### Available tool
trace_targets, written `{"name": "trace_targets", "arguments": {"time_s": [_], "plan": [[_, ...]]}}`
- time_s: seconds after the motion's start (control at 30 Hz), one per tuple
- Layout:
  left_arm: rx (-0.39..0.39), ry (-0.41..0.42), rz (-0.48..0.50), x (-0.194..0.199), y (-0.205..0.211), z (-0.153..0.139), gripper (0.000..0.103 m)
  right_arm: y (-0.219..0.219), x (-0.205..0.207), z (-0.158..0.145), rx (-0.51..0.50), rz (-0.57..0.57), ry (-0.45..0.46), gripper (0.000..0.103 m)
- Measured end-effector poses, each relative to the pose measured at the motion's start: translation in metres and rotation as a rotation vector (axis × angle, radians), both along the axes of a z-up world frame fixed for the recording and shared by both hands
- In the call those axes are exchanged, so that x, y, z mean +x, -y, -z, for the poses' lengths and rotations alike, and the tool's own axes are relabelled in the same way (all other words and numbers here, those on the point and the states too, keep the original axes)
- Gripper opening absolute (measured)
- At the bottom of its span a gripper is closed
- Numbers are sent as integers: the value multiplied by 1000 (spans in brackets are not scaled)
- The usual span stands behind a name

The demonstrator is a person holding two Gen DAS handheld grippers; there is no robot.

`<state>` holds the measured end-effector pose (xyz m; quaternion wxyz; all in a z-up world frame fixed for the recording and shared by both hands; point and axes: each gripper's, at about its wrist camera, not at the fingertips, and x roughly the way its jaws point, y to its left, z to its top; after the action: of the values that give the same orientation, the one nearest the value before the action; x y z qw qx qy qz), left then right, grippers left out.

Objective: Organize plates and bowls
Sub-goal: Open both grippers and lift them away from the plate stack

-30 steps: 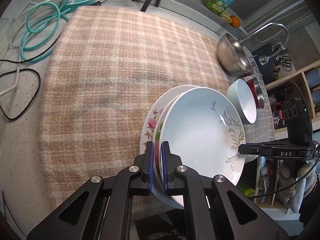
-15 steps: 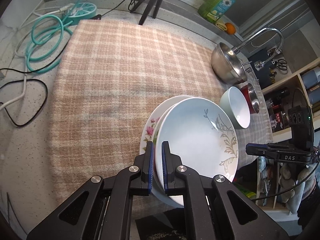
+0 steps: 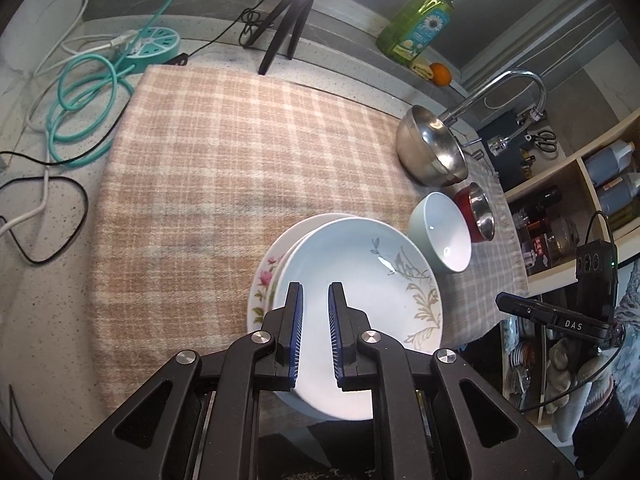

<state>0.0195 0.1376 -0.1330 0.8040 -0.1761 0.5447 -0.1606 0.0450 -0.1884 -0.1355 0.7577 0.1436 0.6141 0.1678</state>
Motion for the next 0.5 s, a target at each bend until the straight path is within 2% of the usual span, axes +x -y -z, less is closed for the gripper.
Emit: {"name": "trace_targets", "arguments": {"time_s": [0.27,0.33,0.4,0.5], "plan": [[5,24,-17,3,12,-11,11,32,9,-17,21,58,94,23],[6,29,-27,5,14,-13,11,36,16,-22,27,48,117,27],[0,36,-44,8,18,-15,11,41,24,-26,21,40,139,35],[-8,49,-76,12,25,-20,11,49,40,-31,-1,17,158,35]]}}
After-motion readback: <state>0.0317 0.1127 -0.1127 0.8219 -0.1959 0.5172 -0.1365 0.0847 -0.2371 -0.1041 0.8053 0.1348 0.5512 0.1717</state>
